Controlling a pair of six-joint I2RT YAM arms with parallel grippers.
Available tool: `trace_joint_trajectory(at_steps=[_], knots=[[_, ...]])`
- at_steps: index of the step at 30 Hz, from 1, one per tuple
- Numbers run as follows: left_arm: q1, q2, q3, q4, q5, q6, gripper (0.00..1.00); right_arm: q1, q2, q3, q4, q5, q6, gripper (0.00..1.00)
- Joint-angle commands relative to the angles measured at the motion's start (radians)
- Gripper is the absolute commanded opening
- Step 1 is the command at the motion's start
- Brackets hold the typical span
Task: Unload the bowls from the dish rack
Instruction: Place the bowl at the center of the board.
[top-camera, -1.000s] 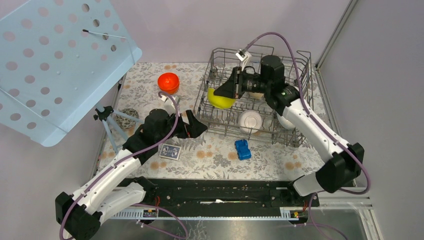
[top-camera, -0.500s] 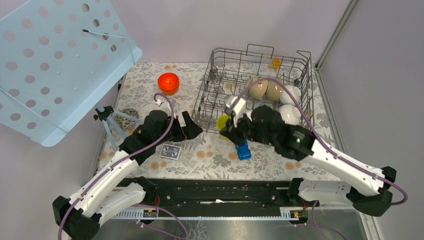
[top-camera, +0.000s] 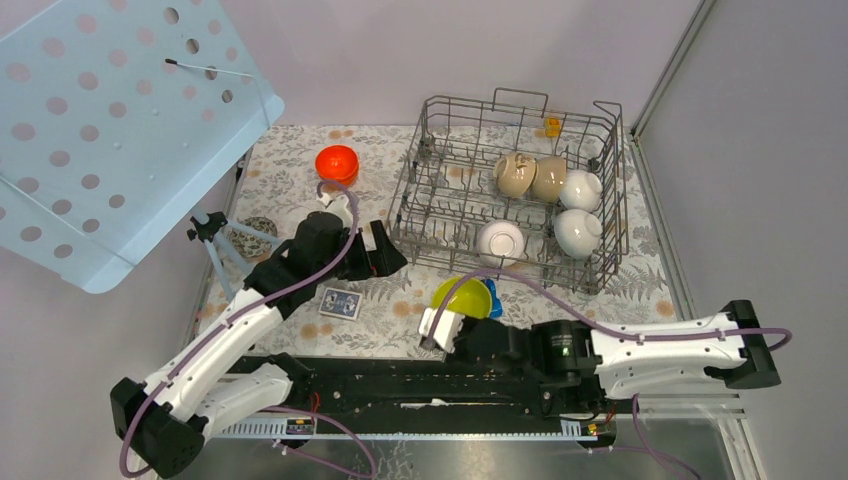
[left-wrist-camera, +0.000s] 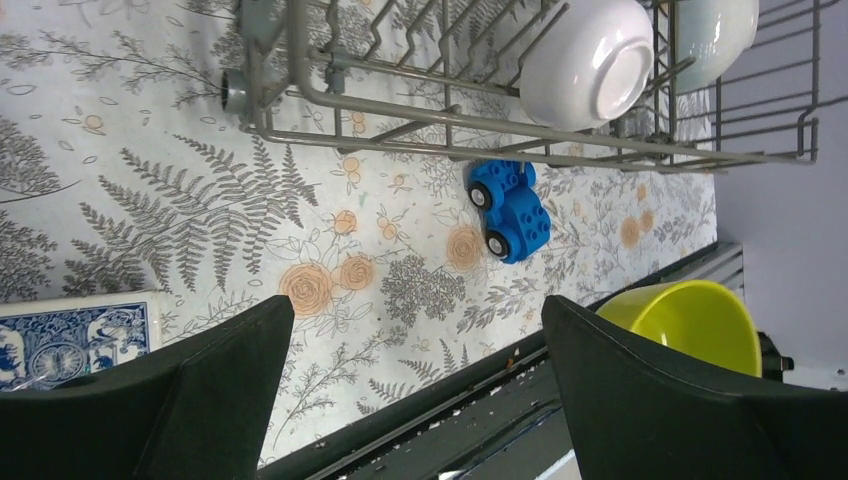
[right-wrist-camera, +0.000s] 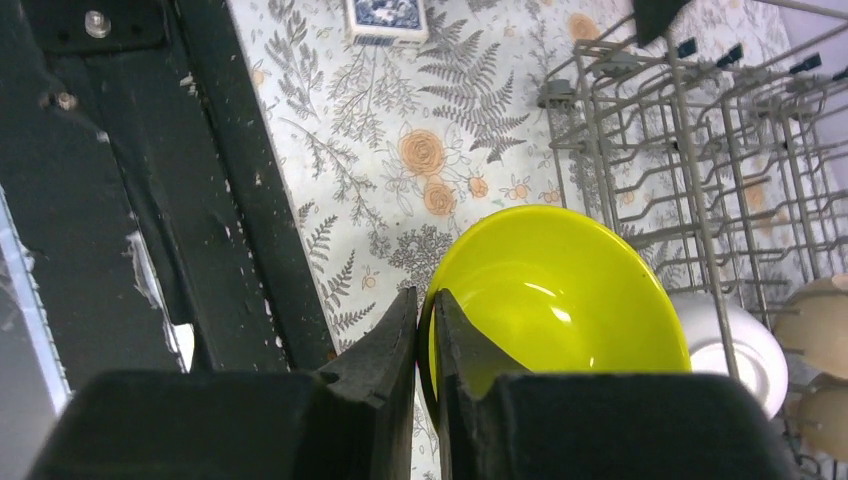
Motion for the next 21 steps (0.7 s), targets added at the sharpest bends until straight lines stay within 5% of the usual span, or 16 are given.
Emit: trace_joint_trajectory(at_steps=[1, 8, 15, 21], knots=[[-0.001, 0.057, 0.071, 0.018, 0.107, 0.096, 0.99, 0.068, 0.031, -0.073, 0.167, 0.133, -0.115, 0.00], [-0.037, 0.059, 0.136, -0.029, 0.181, 0.183, 0.99, 0.112, 0.093, -0.114, 0.212, 0.156, -0.148, 0.00], [-0.316, 0.119, 0.178, -0.081, -0.043, 0.161, 0.98, 0.158, 0.129, -0.117, 0.273, 0.135, -0.127, 0.00], [-0.403, 0.136, 0.167, -0.135, -0.159, 0.128, 0.89, 0.203, 0.138, -0.124, 0.264, 0.159, -0.097, 0.00]])
